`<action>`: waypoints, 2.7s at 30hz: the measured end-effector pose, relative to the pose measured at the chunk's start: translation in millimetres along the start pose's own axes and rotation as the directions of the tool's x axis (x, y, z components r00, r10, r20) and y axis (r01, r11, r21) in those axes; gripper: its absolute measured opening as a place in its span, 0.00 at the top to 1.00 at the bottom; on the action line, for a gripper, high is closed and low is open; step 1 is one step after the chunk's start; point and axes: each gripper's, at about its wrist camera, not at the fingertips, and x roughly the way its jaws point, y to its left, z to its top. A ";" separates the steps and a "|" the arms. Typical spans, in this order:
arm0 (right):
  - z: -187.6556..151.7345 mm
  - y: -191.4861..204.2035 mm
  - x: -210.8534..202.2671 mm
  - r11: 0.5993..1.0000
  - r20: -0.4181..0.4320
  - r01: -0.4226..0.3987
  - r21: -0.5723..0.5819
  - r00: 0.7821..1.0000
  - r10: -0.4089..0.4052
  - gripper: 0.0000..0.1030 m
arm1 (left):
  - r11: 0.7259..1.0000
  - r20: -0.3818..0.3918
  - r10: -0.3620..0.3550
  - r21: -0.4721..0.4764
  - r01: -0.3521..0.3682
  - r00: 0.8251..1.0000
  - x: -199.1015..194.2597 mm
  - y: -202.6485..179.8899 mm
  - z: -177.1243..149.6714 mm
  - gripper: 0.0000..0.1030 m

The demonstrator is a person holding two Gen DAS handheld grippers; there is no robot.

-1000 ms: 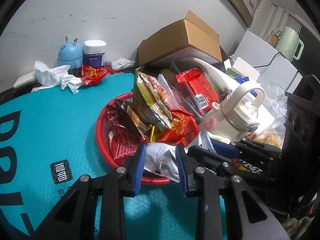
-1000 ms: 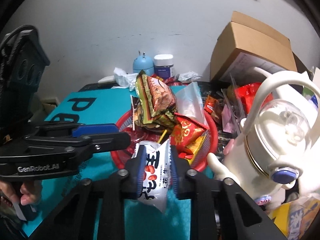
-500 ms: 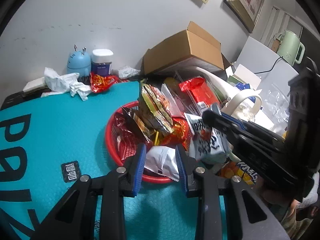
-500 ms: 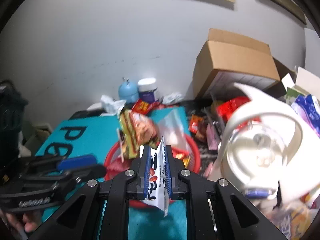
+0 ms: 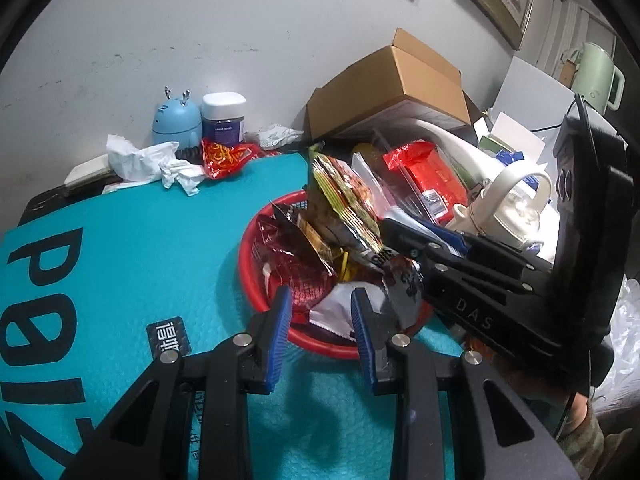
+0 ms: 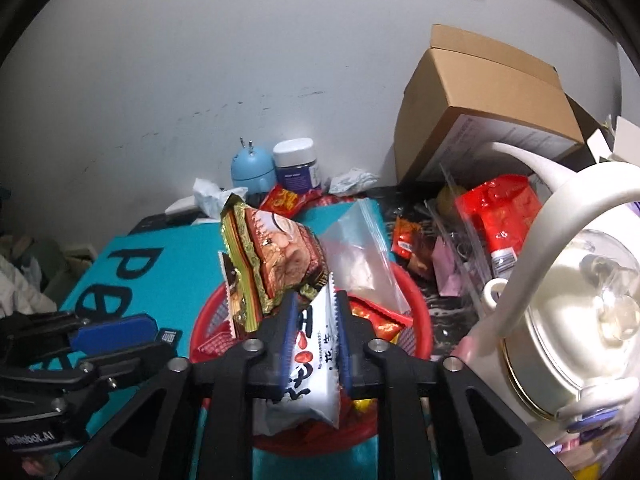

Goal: Organize snacks

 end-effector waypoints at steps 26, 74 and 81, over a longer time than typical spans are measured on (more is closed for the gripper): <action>4.5 36.3 -104.2 0.996 0.052 -0.010 -0.090 0.999 0.015 0.39 | 0.988 0.126 0.132 0.065 -0.141 0.983 -84.6 -30.2 -4.9 0.71; -97.9 49.7 -211.8 0.995 0.007 -0.007 -0.104 1.000 0.008 0.13 | 0.969 0.144 0.248 -0.029 -0.246 0.958 -158.1 -74.3 -102.5 0.26; -97.3 49.9 -210.1 0.994 0.003 -0.003 -0.112 1.000 0.003 0.13 | 0.970 0.140 0.243 -0.029 -0.241 0.960 -155.4 -74.3 -99.7 0.26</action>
